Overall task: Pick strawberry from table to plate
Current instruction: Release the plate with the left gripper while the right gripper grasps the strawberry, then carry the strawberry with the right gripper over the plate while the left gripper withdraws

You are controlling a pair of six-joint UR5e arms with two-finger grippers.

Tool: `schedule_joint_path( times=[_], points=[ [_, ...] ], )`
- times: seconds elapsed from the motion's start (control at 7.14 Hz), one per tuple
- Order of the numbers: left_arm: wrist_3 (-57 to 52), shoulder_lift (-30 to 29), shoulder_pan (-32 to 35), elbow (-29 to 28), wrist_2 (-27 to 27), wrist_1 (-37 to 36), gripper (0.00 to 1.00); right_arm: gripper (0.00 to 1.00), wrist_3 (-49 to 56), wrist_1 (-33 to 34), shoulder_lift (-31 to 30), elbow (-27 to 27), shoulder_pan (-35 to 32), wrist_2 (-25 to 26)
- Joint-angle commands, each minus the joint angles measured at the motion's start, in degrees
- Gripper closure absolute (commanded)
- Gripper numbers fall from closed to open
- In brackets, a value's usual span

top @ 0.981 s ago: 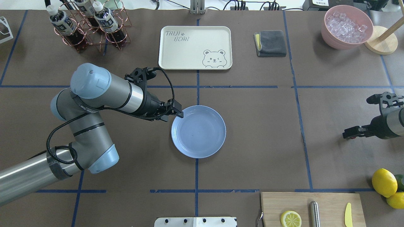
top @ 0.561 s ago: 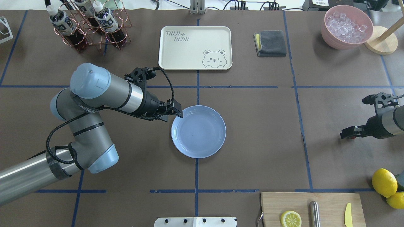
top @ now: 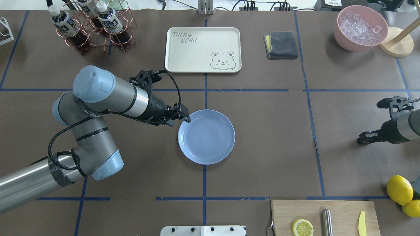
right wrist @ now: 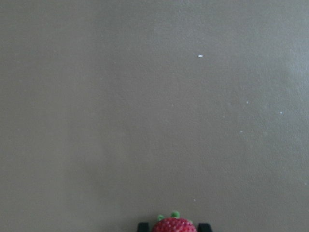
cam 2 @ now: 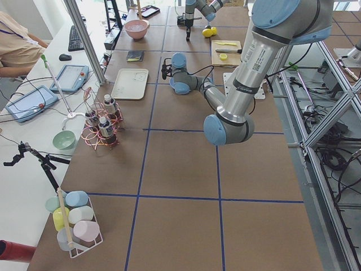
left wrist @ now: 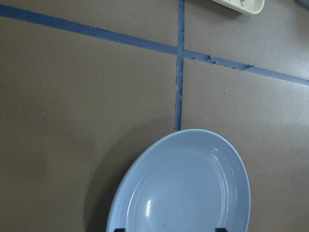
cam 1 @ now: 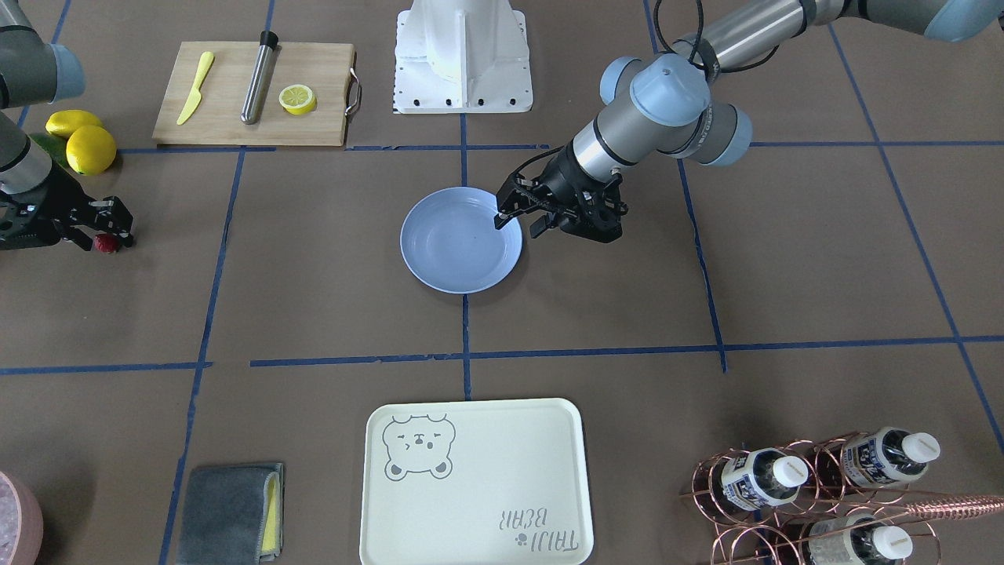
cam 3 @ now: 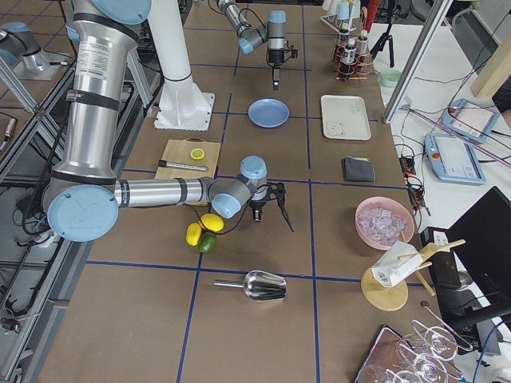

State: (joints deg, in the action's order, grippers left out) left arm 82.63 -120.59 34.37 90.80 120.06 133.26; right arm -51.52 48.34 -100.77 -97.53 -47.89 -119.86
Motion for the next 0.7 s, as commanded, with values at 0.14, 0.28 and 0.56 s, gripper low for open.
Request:
schedule_joint_path(
  times=[0.14,0.28,0.56],
  points=[
    [-0.01,0.09,0.00,0.42,0.00,-0.02,0.31,1.00,-0.76,1.05,0.13,-6.34,-0.36,-2.65],
    [-0.18,2.09,0.35,2.52,0.09,0.07,0.30,1.00,-8.52,2.62,2.14,-9.49,-0.01,-2.66],
    [-0.88,4.91,2.10,4.64,0.61,-0.11,0.31,1.00,-18.12,4.03,8.97,-10.32,4.17,-1.79]
  ],
)
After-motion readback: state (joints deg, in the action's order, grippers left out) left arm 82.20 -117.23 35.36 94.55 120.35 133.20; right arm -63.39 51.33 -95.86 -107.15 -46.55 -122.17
